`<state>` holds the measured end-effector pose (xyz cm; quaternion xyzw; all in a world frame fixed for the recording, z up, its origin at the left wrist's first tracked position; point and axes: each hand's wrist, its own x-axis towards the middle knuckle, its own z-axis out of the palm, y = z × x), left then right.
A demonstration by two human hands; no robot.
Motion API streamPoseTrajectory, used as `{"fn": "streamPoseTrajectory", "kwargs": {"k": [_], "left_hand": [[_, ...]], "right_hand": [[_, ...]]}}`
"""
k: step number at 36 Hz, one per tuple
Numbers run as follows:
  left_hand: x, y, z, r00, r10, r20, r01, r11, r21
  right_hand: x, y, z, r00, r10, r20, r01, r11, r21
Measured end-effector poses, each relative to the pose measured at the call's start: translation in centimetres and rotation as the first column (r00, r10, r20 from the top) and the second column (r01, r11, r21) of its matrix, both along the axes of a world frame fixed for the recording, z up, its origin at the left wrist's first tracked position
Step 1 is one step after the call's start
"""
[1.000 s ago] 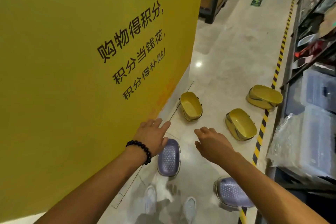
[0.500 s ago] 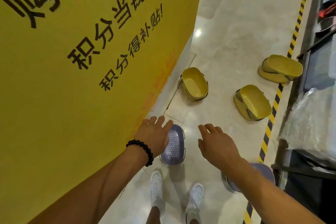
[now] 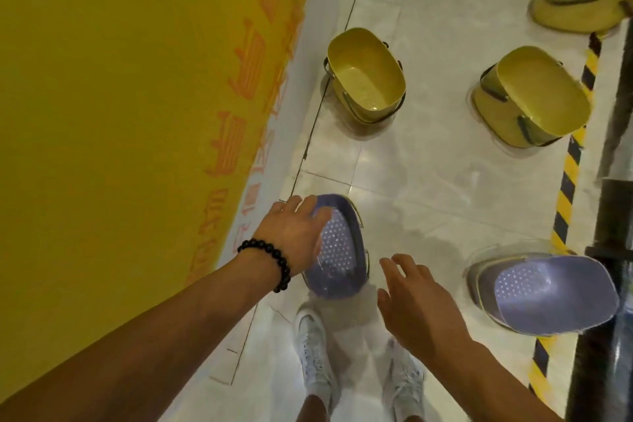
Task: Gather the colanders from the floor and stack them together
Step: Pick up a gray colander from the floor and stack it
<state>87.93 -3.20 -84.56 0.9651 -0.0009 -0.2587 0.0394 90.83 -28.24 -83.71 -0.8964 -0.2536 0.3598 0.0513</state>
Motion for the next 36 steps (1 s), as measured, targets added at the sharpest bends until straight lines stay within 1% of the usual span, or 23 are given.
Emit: {"fn": "streamPoseTrajectory", "kwargs": {"k": [4, 7, 12, 15, 17, 20, 23, 25, 27, 29, 31, 33, 34, 36], "left_hand": [[1.0, 0.8, -7.7, 0.999, -0.039, 0.003, 0.039, 0.999, -0.001], [1.7, 1.2, -13.2, 0.999, -0.037, -0.011, 0.037, 0.999, 0.012], [3.1, 2.0, -20.9, 0.996, -0.078, -0.048, 0.079, 0.996, 0.031], [4.1, 2.7, -24.4, 0.992, -0.093, -0.08, 0.098, 0.993, 0.065], [4.8, 3.2, -26.4, 0.99, -0.095, -0.104, 0.103, 0.992, 0.07], [5.4, 3.8, -29.0, 0.988, -0.089, -0.123, 0.094, 0.995, 0.034], [5.5, 3.8, -30.9, 0.986, -0.014, -0.163, 0.004, 0.998, -0.065], [5.4, 3.6, -31.8, 0.987, 0.061, -0.145, -0.081, 0.988, -0.13], [5.3, 3.6, -32.2, 0.987, 0.121, -0.104, -0.135, 0.981, -0.137], [5.0, 3.7, -32.4, 0.982, 0.161, -0.093, -0.173, 0.976, -0.132], [4.2, 3.9, -32.4, 0.978, 0.19, -0.09, -0.201, 0.97, -0.134], [2.9, 4.0, -32.2, 0.966, 0.244, -0.082, -0.253, 0.957, -0.139], [2.1, 4.0, -32.2, 0.957, 0.281, -0.078, -0.29, 0.946, -0.146], [0.3, 3.6, -32.2, 0.933, 0.353, -0.07, -0.36, 0.918, -0.166]], "right_hand": [[-1.9, 0.3, -7.4, 0.996, -0.086, -0.006, 0.086, 0.996, -0.018], [-3.2, 0.7, -12.8, 0.991, -0.122, -0.051, 0.121, 0.992, -0.025], [-5.7, 0.7, -20.6, 0.968, -0.224, -0.115, 0.222, 0.974, -0.032], [-7.1, 0.6, -24.0, 0.939, -0.316, -0.137, 0.304, 0.948, -0.097], [-8.0, 0.4, -25.8, 0.905, -0.385, -0.182, 0.367, 0.922, -0.125], [-8.8, -0.2, -27.9, 0.848, -0.456, -0.271, 0.447, 0.889, -0.098], [-9.1, -0.2, -29.5, 0.796, -0.511, -0.324, 0.522, 0.851, -0.057], [-9.1, 0.2, -30.1, 0.769, -0.546, -0.333, 0.578, 0.816, -0.002], [-8.8, 0.7, -30.4, 0.761, -0.563, -0.321, 0.601, 0.798, 0.025], [-8.2, 0.7, -30.8, 0.756, -0.587, -0.29, 0.62, 0.784, 0.029], [-7.0, 0.1, -31.3, 0.737, -0.628, -0.25, 0.66, 0.748, 0.064], [-5.2, -0.8, -32.0, 0.719, -0.656, -0.229, 0.69, 0.714, 0.121], [-4.0, -1.2, -32.1, 0.695, -0.681, -0.23, 0.716, 0.685, 0.134], [-1.3, -1.7, -32.4, 0.691, -0.705, -0.161, 0.723, 0.675, 0.144]]}}
